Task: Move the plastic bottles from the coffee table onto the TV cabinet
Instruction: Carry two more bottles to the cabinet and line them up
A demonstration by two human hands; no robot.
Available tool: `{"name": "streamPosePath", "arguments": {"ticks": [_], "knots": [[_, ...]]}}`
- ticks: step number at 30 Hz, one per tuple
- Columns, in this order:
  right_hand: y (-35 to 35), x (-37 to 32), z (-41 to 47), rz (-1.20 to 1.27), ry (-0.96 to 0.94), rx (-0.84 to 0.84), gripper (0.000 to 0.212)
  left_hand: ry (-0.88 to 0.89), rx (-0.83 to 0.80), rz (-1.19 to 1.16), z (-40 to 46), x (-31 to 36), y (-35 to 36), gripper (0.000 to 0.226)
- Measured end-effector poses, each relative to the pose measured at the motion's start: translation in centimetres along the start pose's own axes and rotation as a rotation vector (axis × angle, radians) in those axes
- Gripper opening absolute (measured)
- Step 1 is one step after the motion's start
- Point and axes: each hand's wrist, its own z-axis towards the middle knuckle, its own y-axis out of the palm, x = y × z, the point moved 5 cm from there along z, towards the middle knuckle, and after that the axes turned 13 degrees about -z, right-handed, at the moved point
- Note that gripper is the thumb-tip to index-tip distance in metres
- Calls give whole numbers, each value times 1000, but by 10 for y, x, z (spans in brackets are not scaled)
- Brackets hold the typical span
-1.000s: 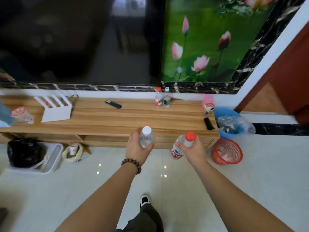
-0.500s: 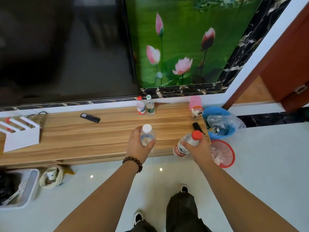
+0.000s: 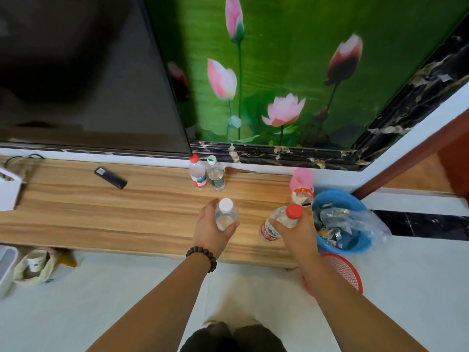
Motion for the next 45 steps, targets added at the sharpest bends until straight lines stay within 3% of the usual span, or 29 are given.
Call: {"name": "streamPosePath", "arguments": {"ticks": [9, 14, 23, 27, 30, 35, 41, 45], "knots": [[108, 59, 134, -1, -62, 41, 40, 109, 56, -67, 127, -92, 66, 75], [147, 69, 201, 8, -163, 54, 44, 218, 59, -132, 185, -119, 95, 74], [180, 69, 237, 52, -281, 136, 49, 418, 97, -189, 228, -152, 129, 84], [190, 85, 235, 166, -322, 145, 58, 358, 84, -240, 232, -174, 134, 98], [197, 97, 232, 193, -374, 107, 69, 319, 102, -191, 235, -186, 135, 96], [218, 131, 236, 199, -304, 84, 87, 216, 139, -106, 233, -210, 142, 93], [236, 149, 240, 111, -252, 201, 79, 98, 173, -112, 240, -227, 155, 77], [240, 158, 243, 67, -202, 265, 56, 52, 214, -102, 247, -227, 156, 71]]}}
